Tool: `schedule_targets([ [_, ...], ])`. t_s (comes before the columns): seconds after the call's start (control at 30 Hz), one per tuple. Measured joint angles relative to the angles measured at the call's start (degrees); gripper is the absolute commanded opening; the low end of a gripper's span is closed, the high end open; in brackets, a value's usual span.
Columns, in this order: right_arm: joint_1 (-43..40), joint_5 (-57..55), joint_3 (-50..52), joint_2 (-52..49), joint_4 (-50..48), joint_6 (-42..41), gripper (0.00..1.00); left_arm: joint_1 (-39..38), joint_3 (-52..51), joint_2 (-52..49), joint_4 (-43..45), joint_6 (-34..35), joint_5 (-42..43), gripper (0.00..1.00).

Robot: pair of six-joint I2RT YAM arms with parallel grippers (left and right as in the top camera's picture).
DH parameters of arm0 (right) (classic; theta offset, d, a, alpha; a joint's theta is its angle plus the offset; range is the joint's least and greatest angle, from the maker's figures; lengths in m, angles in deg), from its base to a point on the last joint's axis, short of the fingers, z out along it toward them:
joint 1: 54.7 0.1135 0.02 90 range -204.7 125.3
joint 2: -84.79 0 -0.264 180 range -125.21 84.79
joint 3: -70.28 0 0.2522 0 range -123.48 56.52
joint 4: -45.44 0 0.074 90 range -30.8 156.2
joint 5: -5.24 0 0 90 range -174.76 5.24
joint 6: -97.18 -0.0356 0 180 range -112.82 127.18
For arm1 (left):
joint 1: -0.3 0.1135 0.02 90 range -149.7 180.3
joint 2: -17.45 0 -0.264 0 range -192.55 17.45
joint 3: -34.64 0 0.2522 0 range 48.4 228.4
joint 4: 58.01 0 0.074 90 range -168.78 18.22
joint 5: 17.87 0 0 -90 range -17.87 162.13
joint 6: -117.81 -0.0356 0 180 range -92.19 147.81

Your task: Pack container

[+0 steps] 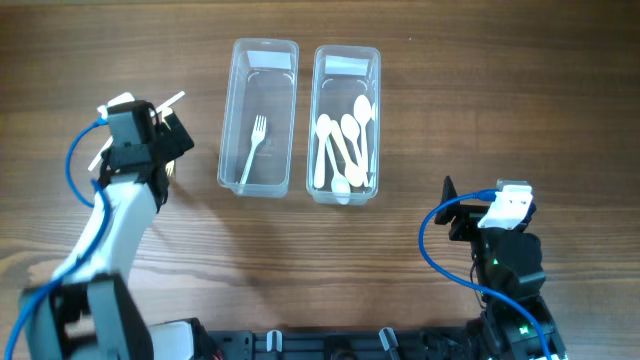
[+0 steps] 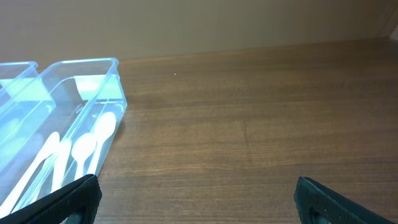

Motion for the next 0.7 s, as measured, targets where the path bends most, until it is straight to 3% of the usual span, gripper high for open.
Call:
schedule_targets([
  [0.13,0.00,0.00,0.00,0.00,-0.11,0.00,1.00,0.00,-0.02,-8.57,5.57,-0.37,0.00,1.00],
  [0.27,0.00,0.00,0.00,0.00,-0.09,0.00,1.00,0.00,-0.02,-12.81,11.39,-6.16,2.21,1.00],
  [0.4,0.00,0.00,0.00,0.00,-0.09,0.00,1.00,0.00,-0.02,-13.33,14.25,-10.69,5.90,0.99],
  [0.7,0.00,0.00,0.00,0.00,-0.09,0.00,1.00,0.00,0.00,-17.57,17.20,-13.51,6.84,0.99],
])
